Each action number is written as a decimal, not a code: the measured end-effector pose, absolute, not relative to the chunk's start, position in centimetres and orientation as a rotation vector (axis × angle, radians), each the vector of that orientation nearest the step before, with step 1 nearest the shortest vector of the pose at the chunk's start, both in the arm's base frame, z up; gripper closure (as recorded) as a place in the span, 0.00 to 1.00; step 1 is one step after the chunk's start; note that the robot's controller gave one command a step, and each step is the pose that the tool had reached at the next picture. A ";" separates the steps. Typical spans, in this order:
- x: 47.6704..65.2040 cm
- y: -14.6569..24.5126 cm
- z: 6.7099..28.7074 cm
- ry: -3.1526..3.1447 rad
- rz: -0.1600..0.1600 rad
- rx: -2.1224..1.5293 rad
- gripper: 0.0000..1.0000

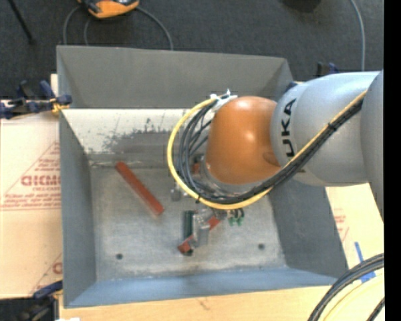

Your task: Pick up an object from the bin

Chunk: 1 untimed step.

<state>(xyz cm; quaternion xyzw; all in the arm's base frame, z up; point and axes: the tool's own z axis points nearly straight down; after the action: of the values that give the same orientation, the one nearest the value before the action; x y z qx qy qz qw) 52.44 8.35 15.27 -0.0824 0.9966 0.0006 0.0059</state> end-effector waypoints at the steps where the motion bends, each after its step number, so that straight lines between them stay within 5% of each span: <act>1: 52.5 3.0 14.1 3.086 -0.003 -0.589 0.00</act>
Offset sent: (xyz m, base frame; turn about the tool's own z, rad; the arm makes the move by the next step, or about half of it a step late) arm 0.0046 -0.0224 -0.0285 -0.4682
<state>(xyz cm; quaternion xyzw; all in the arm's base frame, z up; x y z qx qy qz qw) 52.53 2.98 14.13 -0.1873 0.9823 -0.0009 -0.0002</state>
